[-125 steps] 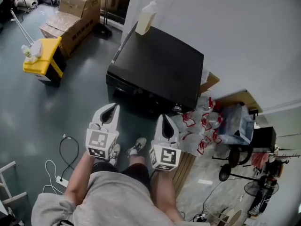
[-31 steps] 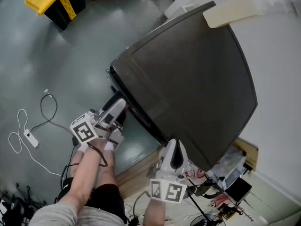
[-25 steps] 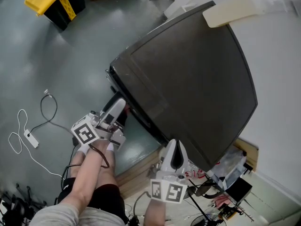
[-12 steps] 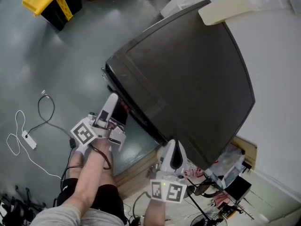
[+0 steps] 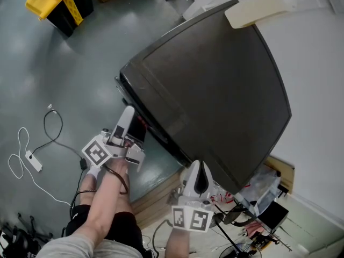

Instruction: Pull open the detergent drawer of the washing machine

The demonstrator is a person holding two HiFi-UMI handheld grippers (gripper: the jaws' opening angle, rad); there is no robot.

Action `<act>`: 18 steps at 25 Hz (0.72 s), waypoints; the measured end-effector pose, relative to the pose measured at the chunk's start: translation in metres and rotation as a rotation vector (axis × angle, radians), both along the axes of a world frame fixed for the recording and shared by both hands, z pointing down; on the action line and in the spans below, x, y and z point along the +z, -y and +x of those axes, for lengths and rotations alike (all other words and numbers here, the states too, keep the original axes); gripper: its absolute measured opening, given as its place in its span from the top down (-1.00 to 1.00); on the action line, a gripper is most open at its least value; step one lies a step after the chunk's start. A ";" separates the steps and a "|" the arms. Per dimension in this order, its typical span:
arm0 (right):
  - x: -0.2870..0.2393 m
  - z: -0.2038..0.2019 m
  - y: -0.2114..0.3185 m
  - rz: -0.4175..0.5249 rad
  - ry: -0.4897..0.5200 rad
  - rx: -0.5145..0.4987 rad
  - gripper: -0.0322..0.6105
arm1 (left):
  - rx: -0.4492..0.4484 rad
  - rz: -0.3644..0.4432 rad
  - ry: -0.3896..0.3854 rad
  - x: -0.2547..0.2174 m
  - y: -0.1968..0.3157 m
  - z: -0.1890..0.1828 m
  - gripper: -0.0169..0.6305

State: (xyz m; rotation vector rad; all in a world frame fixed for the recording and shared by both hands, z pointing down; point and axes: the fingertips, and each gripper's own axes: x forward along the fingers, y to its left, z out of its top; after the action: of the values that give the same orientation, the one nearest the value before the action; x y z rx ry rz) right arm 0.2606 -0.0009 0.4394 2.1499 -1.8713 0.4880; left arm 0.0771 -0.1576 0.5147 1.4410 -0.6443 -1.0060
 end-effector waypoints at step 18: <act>0.006 -0.018 -0.021 0.003 0.006 0.013 0.89 | 0.000 0.053 -0.015 -0.002 -0.031 -0.033 -0.18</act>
State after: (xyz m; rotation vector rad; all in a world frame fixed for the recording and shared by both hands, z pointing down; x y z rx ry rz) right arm 0.2429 0.0202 0.4456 2.1658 -1.8640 0.4957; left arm 0.0446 -0.1270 0.5126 1.4785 -0.6106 -1.0394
